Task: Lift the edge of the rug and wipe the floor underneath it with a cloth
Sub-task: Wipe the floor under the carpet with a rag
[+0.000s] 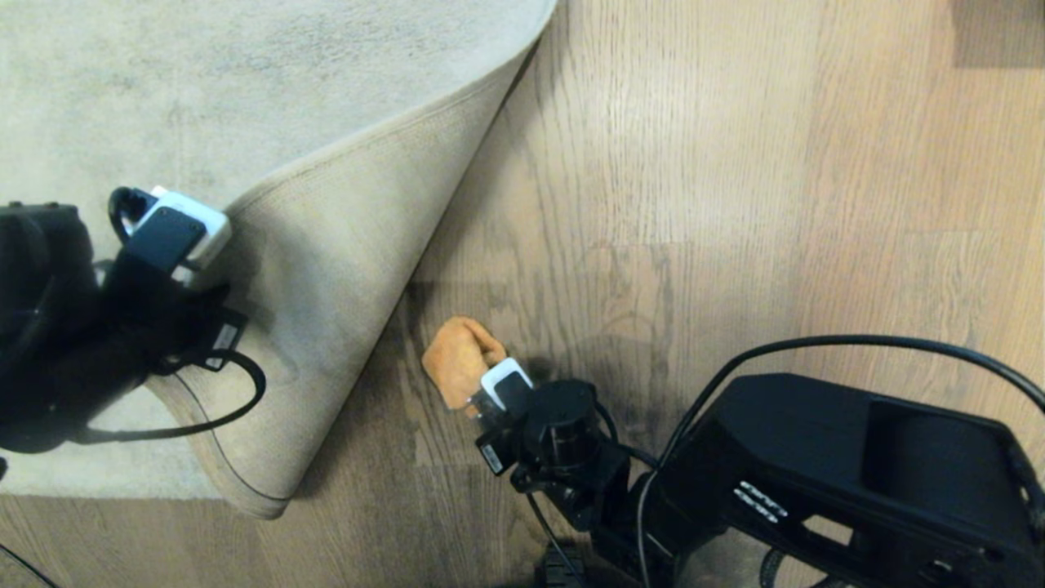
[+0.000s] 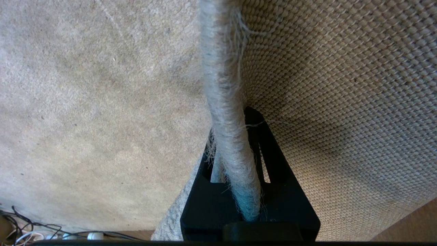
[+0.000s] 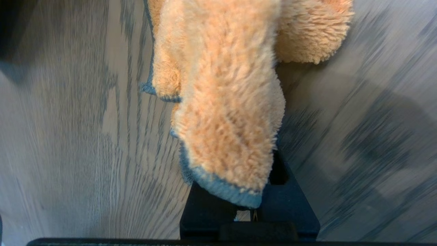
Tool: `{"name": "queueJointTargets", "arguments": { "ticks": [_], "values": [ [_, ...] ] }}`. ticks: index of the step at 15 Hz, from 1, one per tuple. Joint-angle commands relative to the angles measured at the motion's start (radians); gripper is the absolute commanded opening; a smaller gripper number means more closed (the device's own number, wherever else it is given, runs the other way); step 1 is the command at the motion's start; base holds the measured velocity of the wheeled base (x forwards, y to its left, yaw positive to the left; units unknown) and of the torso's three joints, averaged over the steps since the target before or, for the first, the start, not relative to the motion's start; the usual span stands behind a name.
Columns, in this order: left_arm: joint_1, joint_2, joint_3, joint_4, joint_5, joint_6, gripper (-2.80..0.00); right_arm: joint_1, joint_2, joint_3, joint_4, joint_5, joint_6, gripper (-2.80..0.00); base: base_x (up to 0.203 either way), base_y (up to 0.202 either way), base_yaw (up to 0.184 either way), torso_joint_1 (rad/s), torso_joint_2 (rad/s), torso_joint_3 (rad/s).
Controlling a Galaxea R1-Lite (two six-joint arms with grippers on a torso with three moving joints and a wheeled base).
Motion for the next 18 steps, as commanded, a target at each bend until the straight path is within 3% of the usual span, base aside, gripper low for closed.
{"name": "queueJointTargets", "arguments": {
  "ticks": [1, 11, 13, 18],
  "values": [
    [0.0, -0.002, 0.003, -0.003, 0.002, 0.003, -2.8, -0.037, -0.05, -0.039, 0.015, -0.006, -0.002, -2.8, 0.0, 0.0, 0.0, 0.0, 0.0, 0.0],
    [-0.002, -0.014, 0.012, -0.003, 0.002, 0.003, -2.8, -0.043, -0.34, -0.045, 0.19, -0.006, -0.007, -2.8, 0.0, 0.0, 0.0, 0.0, 0.0, 0.0],
    [-0.002, -0.014, 0.012, -0.003, 0.002, 0.003, -2.8, -0.016, -0.388, -0.019, 0.223, -0.006, -0.007, -2.8, 0.0, 0.0, 0.0, 0.0, 0.0, 0.0],
    [-0.002, -0.017, 0.02, -0.003, 0.002, 0.003, -2.8, 0.132, -0.459, 0.219, 0.211, -0.006, 0.0, -2.8, 0.0, 0.0, 0.0, 0.0, 0.0, 0.0]
  ]
}}
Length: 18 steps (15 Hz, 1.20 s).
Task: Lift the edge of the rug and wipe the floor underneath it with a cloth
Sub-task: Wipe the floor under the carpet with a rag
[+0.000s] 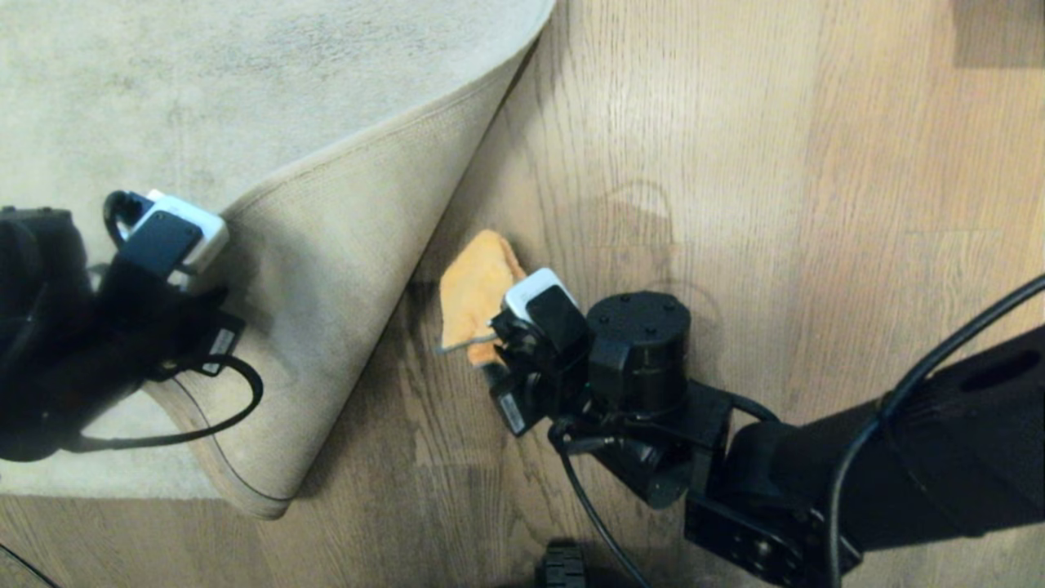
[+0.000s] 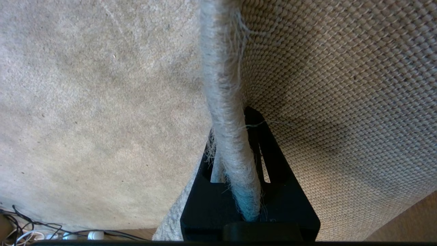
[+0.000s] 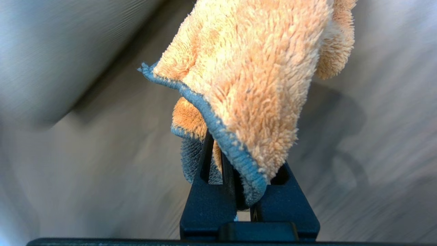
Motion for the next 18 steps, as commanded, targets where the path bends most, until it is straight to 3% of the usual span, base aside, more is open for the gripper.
{"name": "queueJointTargets", "arguments": {
  "ticks": [1, 9, 13, 18],
  "values": [
    [0.0, -0.007, 0.008, -0.003, 0.002, 0.004, -2.8, 0.085, -0.029, 0.098, -0.024, -0.001, 0.011, -2.8, 0.0, 0.0, 0.0, 0.0, 0.0, 0.0],
    [0.0, -0.024, 0.032, -0.002, 0.002, 0.005, -2.8, 0.146, 0.151, 0.129, -0.098, -0.001, 0.131, -2.8, 0.0, 0.0, 0.0, 0.0, 0.0, 0.0],
    [-0.002, -0.022, 0.037, -0.002, 0.002, 0.008, -2.8, 0.149, 0.277, 0.116, -0.119, 0.027, 0.136, -2.8, 0.0, 0.0, 0.0, 0.0, 0.0, 0.0],
    [-0.005, -0.022, 0.041, -0.002, 0.004, 0.008, -2.8, 0.163, 0.421, 0.005, -0.12, 0.039, 0.134, -2.8, 0.0, 0.0, 0.0, 0.0, 0.0, 0.0]
  ]
}}
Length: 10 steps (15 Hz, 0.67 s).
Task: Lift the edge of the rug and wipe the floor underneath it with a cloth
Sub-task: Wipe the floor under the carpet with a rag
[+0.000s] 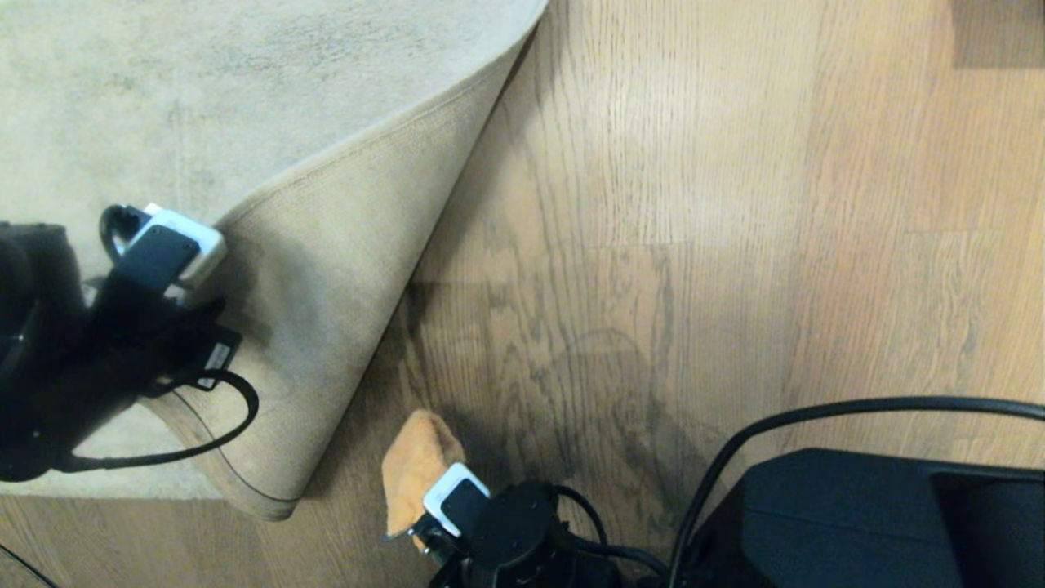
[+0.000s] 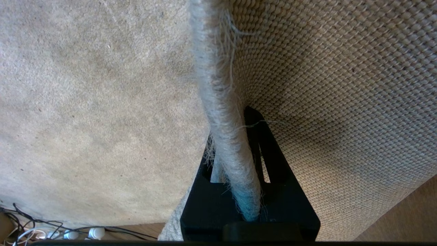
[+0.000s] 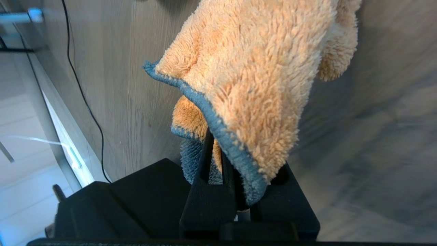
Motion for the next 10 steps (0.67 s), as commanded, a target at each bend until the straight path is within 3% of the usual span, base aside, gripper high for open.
{"name": "queueJointTargets", "arguments": {
  "ticks": [1, 10],
  "values": [
    [0.001, 0.001, 0.011, -0.004, 0.002, 0.003, -2.8, 0.003, 0.095, -0.073, -0.013, -0.005, -0.002, -2.8, 0.0, 0.0, 0.0, 0.0, 0.0, 0.0],
    [0.0, 0.001, 0.018, -0.004, 0.002, 0.003, -2.8, -0.111, 0.181, -0.235, -0.111, -0.011, -0.013, -2.8, 0.0, 0.0, 0.0, 0.0, 0.0, 0.0]
  ]
}}
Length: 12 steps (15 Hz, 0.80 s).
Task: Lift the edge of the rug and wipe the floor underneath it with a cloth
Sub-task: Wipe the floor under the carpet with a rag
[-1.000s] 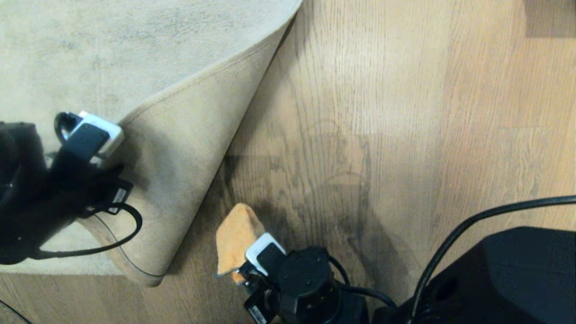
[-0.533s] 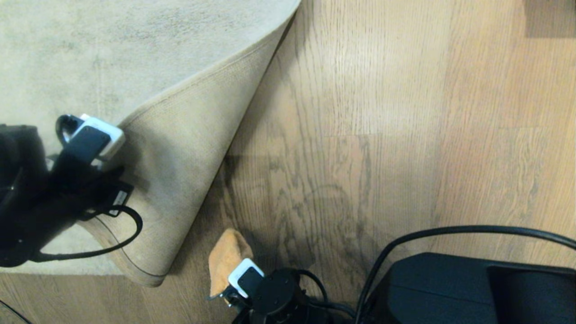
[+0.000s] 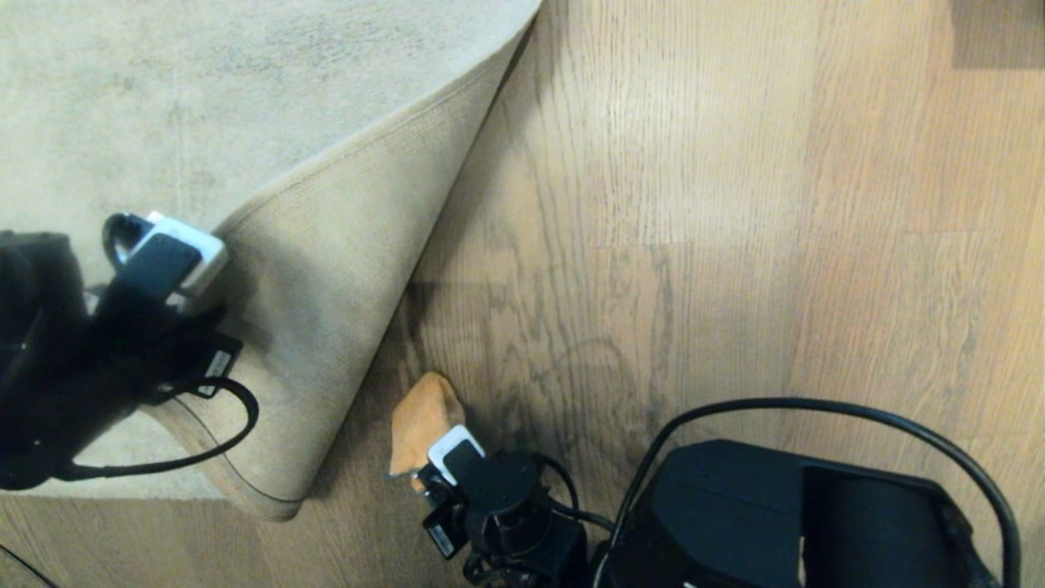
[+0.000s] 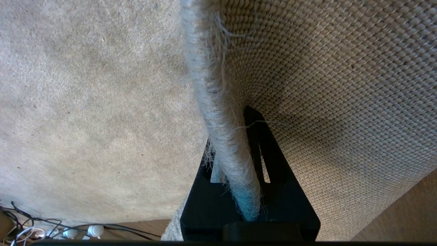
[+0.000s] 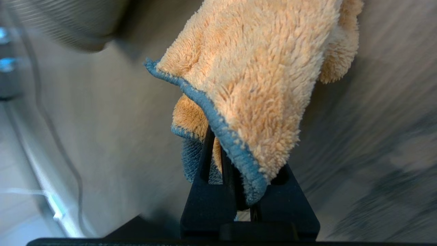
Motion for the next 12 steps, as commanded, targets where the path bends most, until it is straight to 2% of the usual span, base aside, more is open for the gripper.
{"name": "queueJointTargets", "arguments": {
  "ticks": [1, 6, 12],
  "values": [
    [-0.001, 0.003, 0.0, -0.002, 0.002, 0.003, -2.8, -0.039, 0.011, -0.044, -0.008, -0.002, -0.015, -2.8, 0.0, 0.0, 0.0, 0.0, 0.0, 0.0],
    [-0.001, 0.003, 0.001, -0.002, 0.001, 0.001, -2.8, -0.104, -0.009, -0.156, 0.005, 0.001, -0.06, -2.8, 0.0, 0.0, 0.0, 0.0, 0.0, 0.0],
    [-0.001, -0.001, 0.012, -0.004, 0.001, 0.001, -2.8, -0.175, -0.071, -0.162, 0.038, 0.004, -0.083, -2.8, 0.0, 0.0, 0.0, 0.0, 0.0, 0.0]
  ]
}}
